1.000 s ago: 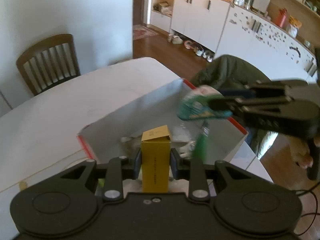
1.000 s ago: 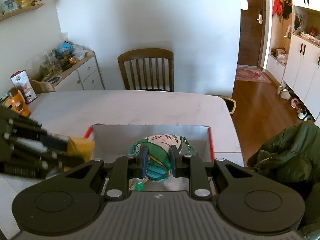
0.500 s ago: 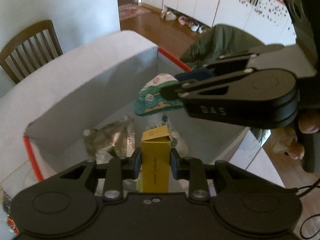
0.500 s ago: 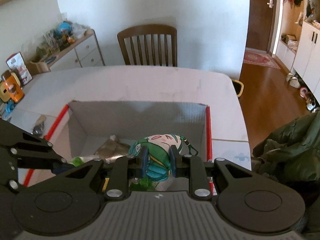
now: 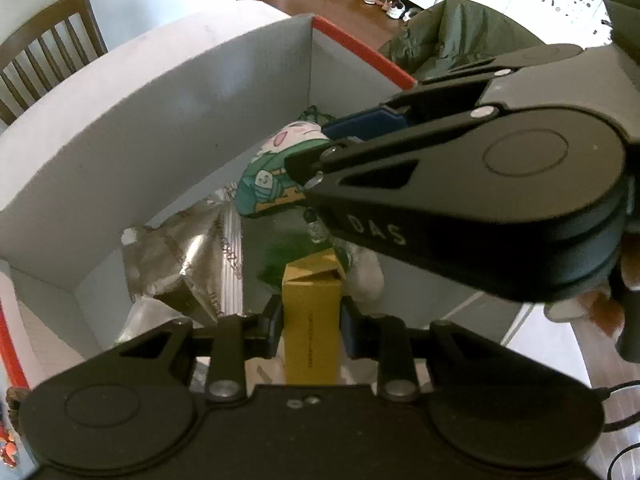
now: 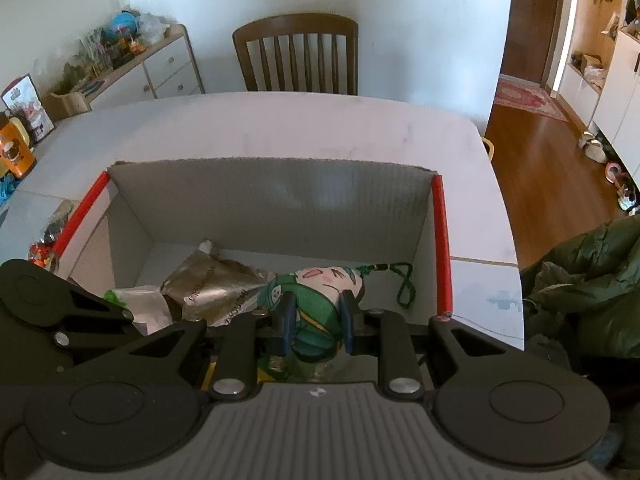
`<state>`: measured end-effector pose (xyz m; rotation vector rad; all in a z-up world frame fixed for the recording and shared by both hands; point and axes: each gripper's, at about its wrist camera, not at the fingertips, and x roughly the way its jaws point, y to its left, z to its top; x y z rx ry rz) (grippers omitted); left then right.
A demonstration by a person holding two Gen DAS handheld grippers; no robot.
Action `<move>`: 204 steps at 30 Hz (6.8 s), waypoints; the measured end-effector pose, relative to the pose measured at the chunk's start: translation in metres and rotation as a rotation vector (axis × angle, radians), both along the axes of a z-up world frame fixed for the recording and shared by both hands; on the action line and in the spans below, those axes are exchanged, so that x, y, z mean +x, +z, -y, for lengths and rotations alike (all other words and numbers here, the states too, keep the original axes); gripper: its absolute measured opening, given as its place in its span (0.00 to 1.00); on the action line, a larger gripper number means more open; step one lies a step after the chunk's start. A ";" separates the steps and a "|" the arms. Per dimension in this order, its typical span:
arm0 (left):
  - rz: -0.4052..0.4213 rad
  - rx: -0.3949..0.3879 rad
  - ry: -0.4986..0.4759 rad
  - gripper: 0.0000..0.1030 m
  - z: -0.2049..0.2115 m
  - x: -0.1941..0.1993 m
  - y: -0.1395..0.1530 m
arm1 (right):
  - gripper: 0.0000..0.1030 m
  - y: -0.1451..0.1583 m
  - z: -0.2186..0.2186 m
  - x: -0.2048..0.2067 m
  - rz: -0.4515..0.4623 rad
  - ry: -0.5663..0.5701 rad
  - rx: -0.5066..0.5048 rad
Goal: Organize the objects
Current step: 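Open the left gripper to drop the yellow box while the right gripper releases the pouch, then withdraw both grippers from the shoebox back over the table items, then grasp the red keychain toy with the left gripper while the right gripper grasps the brown bead bracelet, then carry the keychain toy and bead bracelet with both grippers into the shoebox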
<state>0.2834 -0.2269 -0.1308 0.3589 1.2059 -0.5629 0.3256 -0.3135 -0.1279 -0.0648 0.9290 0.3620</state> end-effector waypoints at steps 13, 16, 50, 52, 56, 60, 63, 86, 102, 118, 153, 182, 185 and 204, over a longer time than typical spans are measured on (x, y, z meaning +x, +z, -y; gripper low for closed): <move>-0.019 -0.011 0.027 0.30 -0.005 0.017 -0.010 | 0.23 0.010 0.007 0.004 0.001 -0.037 0.020; -0.014 -0.011 0.027 0.31 -0.005 0.017 -0.008 | 0.24 0.016 0.011 0.000 0.006 -0.038 0.022; 0.251 -0.267 0.194 0.65 -0.103 -0.061 0.104 | 0.51 0.108 -0.005 -0.113 0.149 -0.105 0.201; 0.261 -0.272 0.217 0.69 -0.121 -0.065 0.109 | 0.52 0.111 -0.012 -0.119 0.156 -0.114 0.212; 0.278 -0.269 0.262 0.74 -0.153 -0.072 0.117 | 0.54 0.117 -0.031 -0.126 0.156 -0.118 0.221; 0.311 -0.256 0.291 0.82 -0.183 -0.078 0.120 | 0.59 0.119 -0.055 -0.134 0.160 -0.108 0.221; 0.324 -0.250 0.311 0.84 -0.206 -0.082 0.121 | 0.66 0.119 -0.076 -0.140 0.165 -0.094 0.217; 0.426 -0.195 0.352 0.99 -0.345 -0.085 0.086 | 0.82 0.076 -0.228 -0.117 0.087 -0.019 0.149; 0.429 -0.090 0.238 0.87 -0.358 -0.052 0.013 | 0.82 0.004 -0.293 -0.062 -0.062 0.015 0.028; 0.487 0.001 0.038 0.60 -0.343 -0.036 -0.015 | 0.63 -0.039 -0.319 -0.021 -0.133 0.052 -0.082; 0.439 0.000 0.018 0.25 -0.335 -0.048 -0.021 | 0.07 -0.017 -0.310 -0.055 -0.113 0.089 -0.019; 0.445 -0.153 0.054 0.25 -0.250 -0.089 0.084 | 0.07 0.096 -0.153 -0.129 0.069 -0.025 0.095; 0.446 -0.167 0.051 0.25 -0.229 -0.087 0.092 | 0.07 0.100 -0.130 -0.130 0.089 -0.042 0.090; 0.450 -0.164 -0.026 0.25 -0.108 -0.072 0.103 | 0.07 0.090 0.000 -0.104 0.112 -0.152 0.068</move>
